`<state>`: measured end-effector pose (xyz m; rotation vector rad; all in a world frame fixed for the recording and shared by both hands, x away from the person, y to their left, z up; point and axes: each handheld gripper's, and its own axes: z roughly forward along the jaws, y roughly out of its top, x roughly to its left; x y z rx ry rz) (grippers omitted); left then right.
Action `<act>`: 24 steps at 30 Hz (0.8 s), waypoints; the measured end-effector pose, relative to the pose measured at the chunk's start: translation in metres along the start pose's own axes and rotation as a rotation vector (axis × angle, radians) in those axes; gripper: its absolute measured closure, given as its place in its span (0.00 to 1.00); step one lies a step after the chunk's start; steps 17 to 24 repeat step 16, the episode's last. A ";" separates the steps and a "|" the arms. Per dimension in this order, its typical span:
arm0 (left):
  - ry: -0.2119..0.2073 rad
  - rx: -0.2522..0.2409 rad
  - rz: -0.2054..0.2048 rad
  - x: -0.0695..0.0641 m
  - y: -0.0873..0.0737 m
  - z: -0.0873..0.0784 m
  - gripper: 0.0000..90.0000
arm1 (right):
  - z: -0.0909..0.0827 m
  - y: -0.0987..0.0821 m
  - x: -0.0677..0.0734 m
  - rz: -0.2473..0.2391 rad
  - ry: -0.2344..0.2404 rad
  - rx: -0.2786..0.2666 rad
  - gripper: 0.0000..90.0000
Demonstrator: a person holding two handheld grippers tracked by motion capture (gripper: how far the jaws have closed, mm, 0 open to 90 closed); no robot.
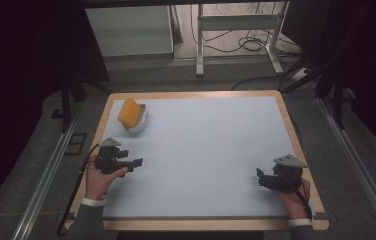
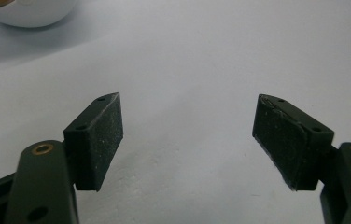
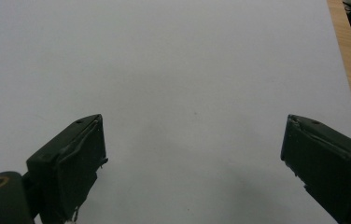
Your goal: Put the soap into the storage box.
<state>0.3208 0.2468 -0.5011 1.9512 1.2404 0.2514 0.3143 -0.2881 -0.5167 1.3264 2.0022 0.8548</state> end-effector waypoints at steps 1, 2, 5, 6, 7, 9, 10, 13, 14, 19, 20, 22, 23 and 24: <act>-0.003 0.003 0.000 0.000 0.000 0.001 0.28 | 0.000 0.000 0.000 -0.002 0.000 0.000 0.07; -0.001 0.004 -0.001 -0.001 -0.001 0.001 0.28 | 0.000 0.000 -0.001 -0.003 -0.001 0.000 0.07; 0.003 -0.008 -0.004 -0.003 -0.001 0.001 0.28 | 0.000 0.000 -0.001 -0.004 0.002 -0.004 0.07; 0.012 -0.020 -0.006 -0.005 -0.001 0.000 0.28 | 0.000 0.000 -0.001 -0.004 0.003 -0.006 0.07; 0.019 -0.025 -0.006 -0.006 -0.001 -0.001 0.28 | -0.001 0.000 -0.001 -0.006 0.002 -0.007 0.07; 0.019 -0.028 -0.003 -0.006 0.000 -0.002 0.27 | -0.001 0.000 -0.001 -0.004 0.001 -0.007 0.07; 0.023 -0.030 -0.003 -0.006 0.000 -0.002 0.27 | -0.001 0.000 -0.001 -0.005 0.003 -0.011 0.07; 0.026 -0.021 -0.005 -0.005 -0.001 -0.001 0.27 | -0.001 0.000 0.000 -0.009 0.004 -0.017 0.07; 0.025 -0.017 -0.004 -0.005 -0.001 0.000 0.27 | -0.001 0.001 0.000 -0.011 0.004 -0.019 0.07; 0.027 -0.015 -0.004 -0.005 -0.001 0.001 0.27 | -0.002 0.001 0.000 -0.013 0.005 -0.020 0.07; 0.027 -0.015 -0.004 -0.005 -0.001 0.001 0.27 | -0.002 0.001 0.000 -0.013 0.005 -0.020 0.07; 0.027 -0.015 -0.004 -0.005 -0.001 0.001 0.27 | -0.002 0.001 0.000 -0.013 0.005 -0.020 0.07; 0.027 -0.015 -0.004 -0.005 -0.001 0.001 0.27 | -0.002 0.001 0.000 -0.013 0.005 -0.020 0.07; 0.027 -0.015 -0.004 -0.005 -0.001 0.001 0.27 | -0.002 0.001 0.000 -0.013 0.005 -0.020 0.07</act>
